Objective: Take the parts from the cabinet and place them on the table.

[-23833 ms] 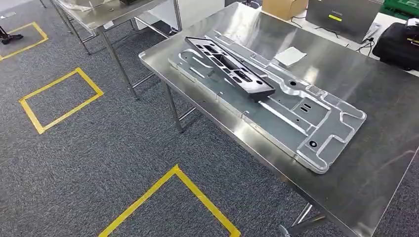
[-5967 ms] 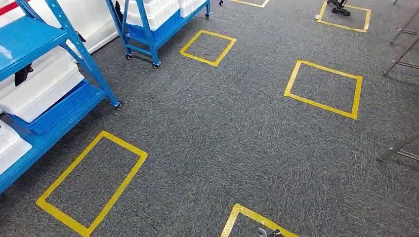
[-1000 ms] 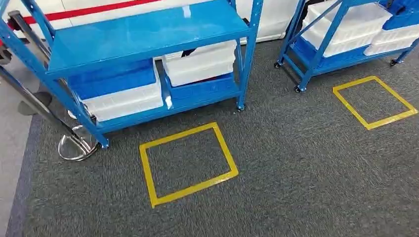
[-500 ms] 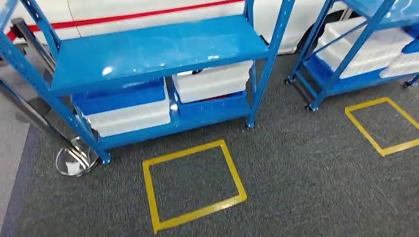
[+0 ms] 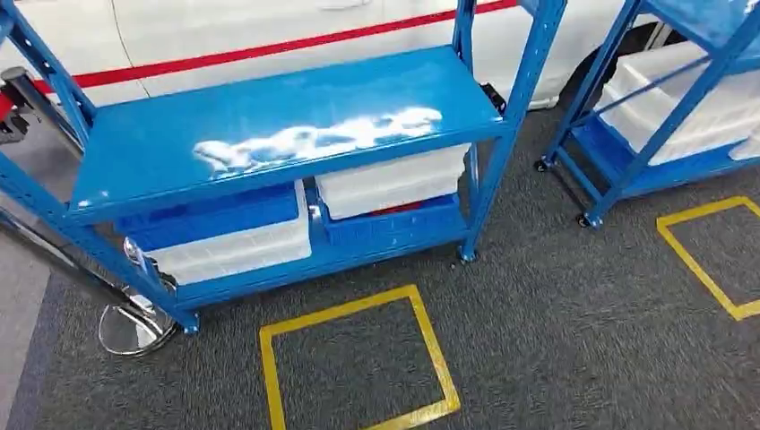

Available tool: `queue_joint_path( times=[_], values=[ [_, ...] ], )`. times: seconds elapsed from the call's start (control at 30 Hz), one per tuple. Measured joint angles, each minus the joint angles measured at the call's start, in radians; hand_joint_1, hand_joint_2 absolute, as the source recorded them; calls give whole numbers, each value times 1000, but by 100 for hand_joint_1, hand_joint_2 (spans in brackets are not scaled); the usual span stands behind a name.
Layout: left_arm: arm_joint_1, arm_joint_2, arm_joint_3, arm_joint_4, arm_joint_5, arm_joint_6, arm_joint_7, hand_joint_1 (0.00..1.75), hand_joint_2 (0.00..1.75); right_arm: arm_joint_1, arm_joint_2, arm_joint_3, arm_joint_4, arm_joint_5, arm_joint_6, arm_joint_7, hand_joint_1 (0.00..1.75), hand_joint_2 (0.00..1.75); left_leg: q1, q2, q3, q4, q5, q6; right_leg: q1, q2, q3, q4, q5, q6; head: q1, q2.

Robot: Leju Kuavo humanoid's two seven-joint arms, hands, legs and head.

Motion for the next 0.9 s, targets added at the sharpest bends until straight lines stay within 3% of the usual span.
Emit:
queue_joint_path(
  times=[0.03, 0.07, 0.1, 0.13, 0.17, 0.2, 0.27, 0.33, 0.37, 0.4, 0.47, 0.5, 0.53, 0.57, 0.6, 0.67, 0.7, 0.73, 0.8, 0.87, 0.9],
  values=[
    [7, 0, -7, -5, 2, 1, 0, 0, 0, 2, 0, 0, 0, 0, 2, -1, 0, 0, 2, 2, -25, -16, -62, -2, 0, 3, 25, -7, -16, 1, -4, 0],
    [13, 0, -13, -8, 6, 3, 2, 0, 0, 3, 0, 0, 0, 1, 2, -2, 0, 0, 3, 3, -43, -48, -95, 0, -1, 5, 53, -13, -32, 3, -3, 0],
    [17, 0, -15, -11, 8, 5, 3, 0, 0, 3, 0, 0, 0, 1, 3, -4, 0, 0, 3, 4, -57, -94, -88, 3, -1, 5, 79, -17, -49, 5, -3, 0],
    [20, 0, -15, -13, 8, 6, 3, 0, 0, 2, 0, 0, 0, 2, 4, -5, 0, 0, 2, 4, -67, -146, -35, 9, 0, 5, 102, -18, -63, 7, -3, 0],
    [21, 0, -15, -13, 10, 7, 5, 0, 0, 3, 0, 0, 0, 3, 4, -6, 0, 0, -1, 2, -80, -206, 100, 19, 0, 7, 127, -16, -84, 11, -3, 0],
    [25, 0, -16, -13, 10, 9, 7, 0, 0, 4, 0, 0, 0, 4, 4, -7, 0, 0, -6, 2, -90, -240, 265, 25, 4, 7, 144, -11, -100, 15, 0, 0],
    [26, 0, -18, -15, 15, 14, 9, 0, 0, -4, 0, 0, 0, 8, 5, -10, 0, 0, -11, 3, -73, -220, 270, 34, 4, 13, 163, -4, -141, 31, 5, 0],
    [21, 0, -28, -31, 17, 16, 10, 0, 0, -14, 0, 2, -8, 11, 6, -12, 0, 0, -15, 1, -59, -230, 252, 50, 0, 11, 189, -21, -155, 45, 3, 0],
    [19, 0, -34, -34, 18, 16, 9, 0, 0, -19, 0, 2, -12, 12, 6, -13, 0, 0, -8, 3, -45, -246, 254, 54, -6, 4, 196, -12, -163, 47, 1, 0],
    [17, 0, -36, -37, 20, 16, 9, 0, 0, -23, 0, 4, -12, 16, 7, -15, 0, 0, -8, 2, -36, -259, 249, 63, -3, -2, 176, 22, -179, 50, 5, 0],
    [17, 0, -37, -38, 21, 15, 9, 0, 0, -25, 0, 5, -12, 18, 10, -24, 0, 0, -7, 5, -27, -270, 245, 68, -6, -4, 71, 177, -246, 58, 7, 0],
    [19, 0, -37, -37, 21, 15, 9, 0, 0, -23, 0, 4, -11, 19, 11, -25, 0, 0, -7, 6, -22, -271, 240, 69, -7, -4, 20, 246, -263, 61, 7, 0],
    [20, 0, -38, -37, 22, 15, 9, 0, 0, -20, 0, 2, -10, 20, 13, -26, 0, 0, -7, 5, -15, -271, 234, 68, -7, -4, -21, 287, -253, 64, 8, 0],
    [21, 0, -38, -37, 22, 15, 9, 0, 0, -17, 0, 0, -9, 21, 14, -27, 0, 0, -5, 4, -8, -271, 227, 67, -8, -4, -41, 282, -217, 66, 7, 0],
    [22, 0, -38, -37, 22, 15, 9, 0, 0, -16, 0, -1, -8, 21, 14, -27, 0, 0, -4, 3, 1, -271, 220, 65, -9, -4, -41, 238, -162, 67, 8, 0],
    [21, 0, -39, -37, 23, 15, 9, 0, 0, -16, 0, -3, -8, 21, 14, -29, 0, 0, -1, 3, 17, -271, 209, 55, -13, -5, -2, 74, -42, 67, 9, 0],
    [21, 0, -38, -37, 22, 14, 9, 0, 0, -18, 0, -3, -7, 22, 15, -32, 0, 0, -5, 2, 24, -267, 203, 48, -12, -7, 3, 42, -35, 64, 12, 0],
    [20, 0, -38, -37, 22, 13, 8, 0, 0, -22, 0, -3, -6, 24, 15, -34, 0, 0, -9, -1, 26, -265, 190, 39, -9, -3, 4, 32, -36, 52, 13, 0],
    [20, 0, -39, -37, 23, 12, 6, 0, 0, -22, 0, -3, -6, 29, 16, -42, 0, 0, -8, 0, 30, -274, 189, 27, -5, -3, 4, 30, -36, 39, 13, 0],
    [21, 0, -39, -37, 27, 13, 2, 0, 0, -22, 0, -3, -5, 34, 16, -48, 0, 0, -7, 1, 33, -268, 188, 15, -12, -4, 5, 19, -24, 19, 12, 0],
    [21, 0, -39, -37, 28, 14, 1, 0, 0, -22, 0, -3, -4, 35, 16, -51, 0, 0, -5, 4, 26, -245, 166, 9, -12, -5, 7, 16, -22, 16, 9, 0]
  ],
)
